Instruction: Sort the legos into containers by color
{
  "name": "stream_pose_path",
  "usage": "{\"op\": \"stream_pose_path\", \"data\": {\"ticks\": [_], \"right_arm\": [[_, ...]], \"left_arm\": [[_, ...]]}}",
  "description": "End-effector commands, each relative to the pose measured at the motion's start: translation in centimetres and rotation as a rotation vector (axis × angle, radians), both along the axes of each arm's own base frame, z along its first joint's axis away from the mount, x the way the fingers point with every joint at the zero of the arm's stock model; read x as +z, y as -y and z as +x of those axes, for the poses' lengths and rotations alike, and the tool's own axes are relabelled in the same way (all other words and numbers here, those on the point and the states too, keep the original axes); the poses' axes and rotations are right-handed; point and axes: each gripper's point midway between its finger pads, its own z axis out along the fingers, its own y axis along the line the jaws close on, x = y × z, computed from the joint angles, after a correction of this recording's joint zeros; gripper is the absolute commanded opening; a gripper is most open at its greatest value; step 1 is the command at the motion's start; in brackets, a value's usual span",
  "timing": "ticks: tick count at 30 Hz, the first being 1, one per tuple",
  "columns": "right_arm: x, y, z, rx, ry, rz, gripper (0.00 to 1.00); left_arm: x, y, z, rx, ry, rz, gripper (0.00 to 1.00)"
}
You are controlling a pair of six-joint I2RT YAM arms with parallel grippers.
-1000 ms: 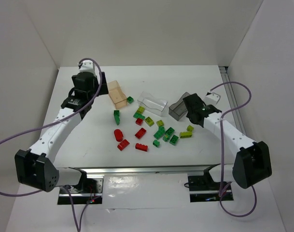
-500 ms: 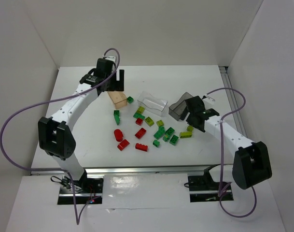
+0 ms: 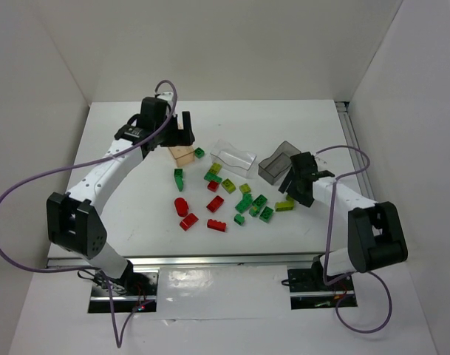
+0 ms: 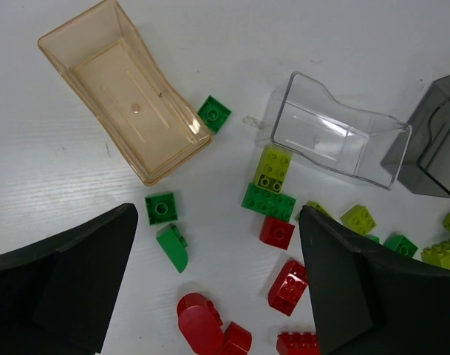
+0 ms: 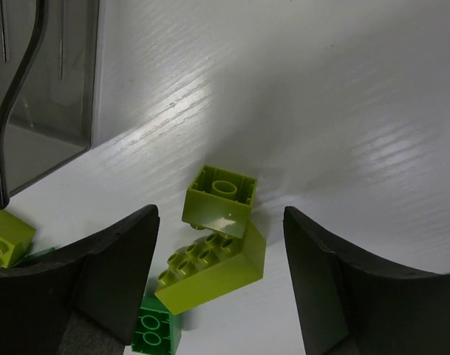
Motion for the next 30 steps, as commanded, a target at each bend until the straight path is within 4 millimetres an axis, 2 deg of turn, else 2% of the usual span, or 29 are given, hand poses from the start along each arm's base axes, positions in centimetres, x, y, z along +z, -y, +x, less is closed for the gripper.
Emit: {"op": "stream_pose_path", "data": {"ticks": [1, 4, 5, 8, 9, 13, 16, 18, 20, 21, 23, 24, 26, 27, 30], "right_arm": [[0.0, -0.7, 1.2, 0.019, 0.035, 0.036, 0.74], [-0.9, -0.6, 0.6, 0.000, 0.010, 0.041, 0.73], [-0.7, -0.7, 0.9, 0.000, 0.022, 0.043, 0.68], [-1.2, -0.3, 0.9, -0.010, 0.021, 0.024, 0.62], [-1.5, -0.1, 0.8, -0.007, 0.009, 0.009, 0.57], [-1.5, 0.1, 1.0, -0.004, 0.010, -0.007, 0.46], [-0.6, 0.5, 1.5, -0.017, 0.025, -0.028, 0.41], [1.1, 0.7, 2.4, -0.029, 0.075, -0.036, 0.39], [2.2, 1.4, 2.4, -0.040, 0.084, -0.073, 0.38], [3.6, 1.0, 3.1, -0.018, 0.114, -0.073, 0.38], [5.5, 1.4, 3.6, -0.016, 0.148, -0.100, 0.38], [7.3, 0.9, 4.4, -0.009, 0.192, -0.090, 0.38], [8.8, 1.0, 5.1, 0.009, 0.215, -0.108, 0.38], [10.3, 0.4, 5.9, 0.017, 0.248, -0.100, 0.38], [12.2, -1.5, 7.3, 0.088, 0.279, -0.109, 0.38]], "left_arm": [[4.0, 1.0, 1.1, -0.023, 0.106, -0.068, 1.00], [3.6, 0.8, 1.3, -0.012, 0.099, -0.058, 1.00], [3.4, 0.6, 1.2, -0.003, 0.091, -0.049, 1.00], [3.3, 0.4, 1.2, 0.004, 0.093, -0.044, 1.00], [3.3, 0.4, 1.2, 0.004, 0.093, -0.044, 1.00], [3.3, 0.3, 1.3, 0.012, 0.095, -0.039, 1.00], [3.3, -0.2, 1.4, 0.033, 0.099, -0.024, 1.00], [3.3, -0.2, 1.4, 0.033, 0.099, -0.024, 1.00], [3.7, 0.0, 1.3, 0.023, 0.106, -0.034, 1.00], [3.7, 0.0, 1.3, 0.017, 0.108, -0.025, 1.00], [4.2, 0.4, 1.4, -0.007, 0.112, -0.033, 1.00], [4.0, 0.3, 1.2, -0.007, 0.101, -0.029, 1.00], [4.4, 0.4, 1.3, -0.029, 0.115, -0.020, 1.00], [4.4, 0.6, 1.2, -0.050, 0.116, -0.017, 1.00], [4.8, 0.7, 1.5, -0.074, 0.150, 0.023, 1.00]]}}
